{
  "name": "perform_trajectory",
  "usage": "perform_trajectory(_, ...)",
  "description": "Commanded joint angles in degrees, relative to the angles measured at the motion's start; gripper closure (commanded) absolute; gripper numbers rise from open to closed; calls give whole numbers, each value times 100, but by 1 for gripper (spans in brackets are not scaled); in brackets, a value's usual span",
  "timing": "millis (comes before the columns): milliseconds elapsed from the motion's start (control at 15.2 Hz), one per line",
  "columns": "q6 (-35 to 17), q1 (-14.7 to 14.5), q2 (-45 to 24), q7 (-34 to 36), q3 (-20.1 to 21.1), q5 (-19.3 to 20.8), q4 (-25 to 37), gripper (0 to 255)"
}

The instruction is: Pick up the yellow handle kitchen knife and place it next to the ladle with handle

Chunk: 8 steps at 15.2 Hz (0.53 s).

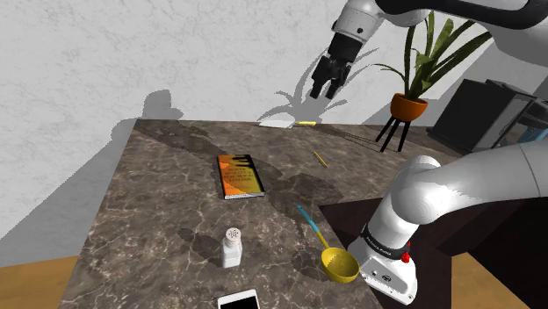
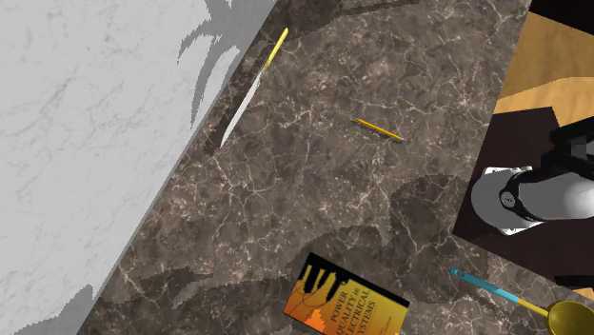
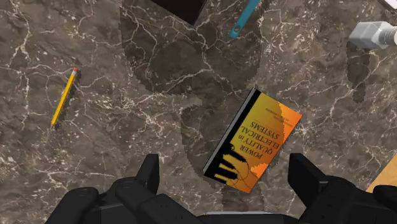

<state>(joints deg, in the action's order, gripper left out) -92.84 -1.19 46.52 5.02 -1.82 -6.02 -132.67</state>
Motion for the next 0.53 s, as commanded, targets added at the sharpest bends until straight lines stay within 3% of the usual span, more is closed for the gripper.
perform_trajectory(0,0,0,0,0,0,0,0,0)
perform_trajectory(462,-663,-38,-310,-1660,-862,687,-471,0)
